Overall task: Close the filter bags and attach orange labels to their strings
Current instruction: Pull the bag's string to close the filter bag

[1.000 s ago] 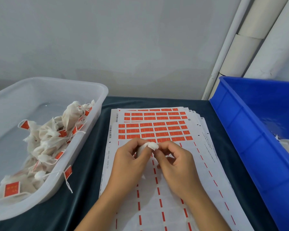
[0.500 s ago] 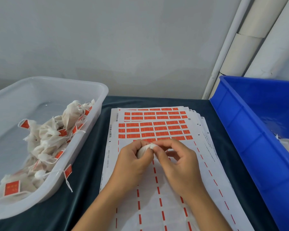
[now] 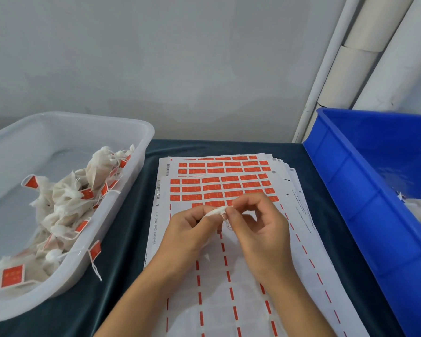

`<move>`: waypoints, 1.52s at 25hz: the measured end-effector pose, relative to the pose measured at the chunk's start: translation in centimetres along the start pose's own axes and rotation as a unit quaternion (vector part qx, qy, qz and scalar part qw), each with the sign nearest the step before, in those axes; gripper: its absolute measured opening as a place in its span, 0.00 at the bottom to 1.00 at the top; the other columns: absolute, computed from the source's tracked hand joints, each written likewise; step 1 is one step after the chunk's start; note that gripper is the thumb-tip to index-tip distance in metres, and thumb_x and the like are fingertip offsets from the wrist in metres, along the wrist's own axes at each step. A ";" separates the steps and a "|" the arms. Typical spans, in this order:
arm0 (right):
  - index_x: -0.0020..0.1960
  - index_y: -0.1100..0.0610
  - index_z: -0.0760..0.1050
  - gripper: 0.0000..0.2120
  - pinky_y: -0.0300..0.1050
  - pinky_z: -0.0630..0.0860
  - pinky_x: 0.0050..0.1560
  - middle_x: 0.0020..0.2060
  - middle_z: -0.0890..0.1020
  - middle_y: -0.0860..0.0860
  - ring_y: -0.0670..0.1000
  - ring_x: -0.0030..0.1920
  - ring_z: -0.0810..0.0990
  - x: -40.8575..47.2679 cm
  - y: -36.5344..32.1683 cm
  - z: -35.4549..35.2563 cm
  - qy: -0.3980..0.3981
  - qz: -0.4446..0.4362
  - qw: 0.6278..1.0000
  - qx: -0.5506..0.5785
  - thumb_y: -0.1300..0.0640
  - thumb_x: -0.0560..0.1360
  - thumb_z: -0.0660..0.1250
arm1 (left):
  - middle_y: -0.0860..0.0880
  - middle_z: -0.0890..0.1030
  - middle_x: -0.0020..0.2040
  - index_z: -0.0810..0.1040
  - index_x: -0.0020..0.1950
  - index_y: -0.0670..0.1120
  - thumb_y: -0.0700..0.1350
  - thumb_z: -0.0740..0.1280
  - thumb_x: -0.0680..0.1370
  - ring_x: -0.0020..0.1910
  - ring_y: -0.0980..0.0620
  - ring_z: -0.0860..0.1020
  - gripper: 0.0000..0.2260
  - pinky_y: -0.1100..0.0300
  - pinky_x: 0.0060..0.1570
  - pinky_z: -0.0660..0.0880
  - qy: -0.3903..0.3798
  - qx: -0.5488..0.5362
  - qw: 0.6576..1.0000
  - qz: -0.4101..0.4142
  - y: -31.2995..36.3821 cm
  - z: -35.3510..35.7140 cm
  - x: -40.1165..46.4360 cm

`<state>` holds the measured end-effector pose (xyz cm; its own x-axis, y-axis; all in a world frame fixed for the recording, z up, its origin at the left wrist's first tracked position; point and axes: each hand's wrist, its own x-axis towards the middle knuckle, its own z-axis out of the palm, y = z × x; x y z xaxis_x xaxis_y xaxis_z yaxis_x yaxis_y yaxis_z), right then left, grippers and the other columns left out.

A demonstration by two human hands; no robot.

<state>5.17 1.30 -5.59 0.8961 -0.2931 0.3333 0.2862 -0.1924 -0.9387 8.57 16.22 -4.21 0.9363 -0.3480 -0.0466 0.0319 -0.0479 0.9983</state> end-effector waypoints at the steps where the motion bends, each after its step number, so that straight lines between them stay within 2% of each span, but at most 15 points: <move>1: 0.51 0.48 0.80 0.05 0.39 0.83 0.52 0.47 0.84 0.41 0.49 0.53 0.84 0.0 0.0 -0.1 0.006 -0.027 0.999 -0.019 0.54 0.77 0.73 | 0.57 0.78 0.31 0.85 0.40 0.52 0.54 0.67 0.82 0.31 0.60 0.75 0.14 0.70 0.38 0.74 0.002 0.003 1.000 0.002 0.0 0.1 0.0; 3: 0.52 0.50 0.81 0.05 0.38 0.82 0.53 0.48 0.84 0.40 0.49 0.53 0.84 0.1 0.1 -0.2 0.004 -0.093 0.993 -0.075 0.57 0.77 0.73 | 0.56 0.76 0.30 0.85 0.39 0.52 0.54 0.67 0.82 0.30 0.60 0.72 0.15 0.70 0.37 0.73 0.010 0.002 1.000 0.003 0.0 0.1 0.0; 6: 0.52 0.54 0.82 0.06 0.37 0.80 0.53 0.48 0.83 0.42 0.49 0.53 0.83 0.0 0.3 -0.2 -0.011 -0.152 0.981 -0.120 0.62 0.76 0.73 | 0.55 0.77 0.31 0.86 0.41 0.51 0.55 0.67 0.83 0.32 0.59 0.74 0.15 0.66 0.40 0.74 0.021 -0.009 1.000 0.004 0.0 0.2 0.0; 9: 0.53 0.54 0.82 0.06 0.37 0.80 0.54 0.50 0.83 0.43 0.48 0.54 0.83 -0.1 0.3 -0.1 -0.021 -0.160 0.977 -0.138 0.60 0.76 0.73 | 0.52 0.85 0.38 0.87 0.45 0.50 0.54 0.67 0.83 0.40 0.55 0.81 0.14 0.60 0.48 0.77 0.031 -0.012 0.999 0.003 -0.1 0.2 0.1; 16: 0.52 0.55 0.82 0.06 0.32 0.78 0.56 0.48 0.83 0.45 0.45 0.51 0.82 -0.3 0.3 -0.3 -0.004 -0.177 0.959 -0.221 0.57 0.76 0.75 | 0.49 0.88 0.45 0.88 0.48 0.51 0.51 0.66 0.84 0.47 0.51 0.85 0.12 0.55 0.54 0.81 0.037 0.017 0.999 0.007 -0.6 0.2 0.2; 20: 0.50 0.54 0.81 0.05 0.35 0.79 0.54 0.48 0.83 0.46 0.45 0.51 0.81 -0.3 0.3 -0.2 -0.007 -0.190 0.936 -0.296 0.57 0.76 0.76 | 0.52 0.87 0.43 0.87 0.47 0.52 0.49 0.67 0.84 0.45 0.54 0.85 0.11 0.62 0.47 0.80 0.045 0.054 0.997 0.019 -0.9 0.2 0.2; 23: 0.49 0.53 0.78 0.07 0.31 0.76 0.53 0.47 0.81 0.46 0.44 0.49 0.79 -0.3 0.4 -0.2 -0.011 -0.191 0.926 -0.325 0.57 0.75 0.76 | 0.55 0.86 0.40 0.86 0.45 0.53 0.49 0.68 0.83 0.42 0.57 0.84 0.10 0.69 0.41 0.77 0.047 0.084 0.995 0.020 -1.0 0.3 0.2; 26: 0.47 0.52 0.75 0.09 0.30 0.75 0.50 0.45 0.79 0.45 0.44 0.46 0.77 -0.2 0.6 -0.5 -0.019 -0.196 0.924 -0.328 0.58 0.75 0.76 | 0.54 0.86 0.39 0.86 0.44 0.52 0.48 0.68 0.83 0.40 0.56 0.83 0.10 0.70 0.40 0.77 0.044 0.103 0.993 0.030 -1.1 0.4 0.2; 29: 0.48 0.52 0.74 0.11 0.35 0.80 0.46 0.45 0.78 0.46 0.47 0.45 0.78 -0.2 0.7 -0.4 -0.028 -0.202 0.916 -0.344 0.58 0.75 0.76 | 0.53 0.85 0.37 0.86 0.43 0.52 0.47 0.68 0.83 0.36 0.57 0.81 0.11 0.69 0.38 0.76 0.038 0.106 0.993 0.037 -0.9 0.4 0.1; 33: 0.48 0.45 0.67 0.10 0.38 0.79 0.45 0.44 0.74 0.40 0.46 0.47 0.76 -0.2 0.4 -0.4 -0.047 -0.152 0.942 -0.295 0.54 0.77 0.69 | 0.56 0.82 0.36 0.83 0.44 0.52 0.48 0.68 0.83 0.36 0.60 0.79 0.09 0.70 0.38 0.74 0.026 0.096 0.994 0.041 -0.8 0.4 0.0; 35: 0.48 0.43 0.67 0.08 0.37 0.79 0.48 0.44 0.75 0.39 0.46 0.49 0.78 -0.3 0.2 -0.4 -0.051 -0.127 0.957 -0.254 0.52 0.78 0.66 | 0.56 0.81 0.37 0.80 0.47 0.51 0.49 0.67 0.84 0.37 0.60 0.79 0.07 0.68 0.40 0.76 0.006 0.080 0.996 0.049 -0.7 0.4 -0.1; 37: 0.48 0.43 0.68 0.05 0.36 0.80 0.47 0.44 0.78 0.40 0.47 0.48 0.80 -0.4 -0.2 -0.1 -0.056 -0.108 0.971 -0.207 0.50 0.79 0.64 | 0.52 0.85 0.45 0.78 0.54 0.53 0.49 0.66 0.85 0.44 0.54 0.83 0.02 0.61 0.46 0.80 -0.023 0.029 0.998 0.058 -0.6 0.4 -0.2; 38: 0.47 0.43 0.69 0.04 0.36 0.80 0.45 0.43 0.78 0.40 0.47 0.47 0.81 -0.5 -0.5 0.0 -0.056 -0.098 0.978 -0.177 0.49 0.79 0.63 | 0.50 0.86 0.50 0.77 0.60 0.56 0.48 0.66 0.85 0.49 0.49 0.85 0.05 0.57 0.51 0.82 -0.036 0.007 0.997 0.068 -0.5 0.3 -0.3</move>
<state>4.61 1.52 -5.26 0.8732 -0.1184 0.4728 0.3377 -0.5526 -0.7620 8.19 16.07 -4.69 0.9039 -0.4189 0.0870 -0.0995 -0.0082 0.9950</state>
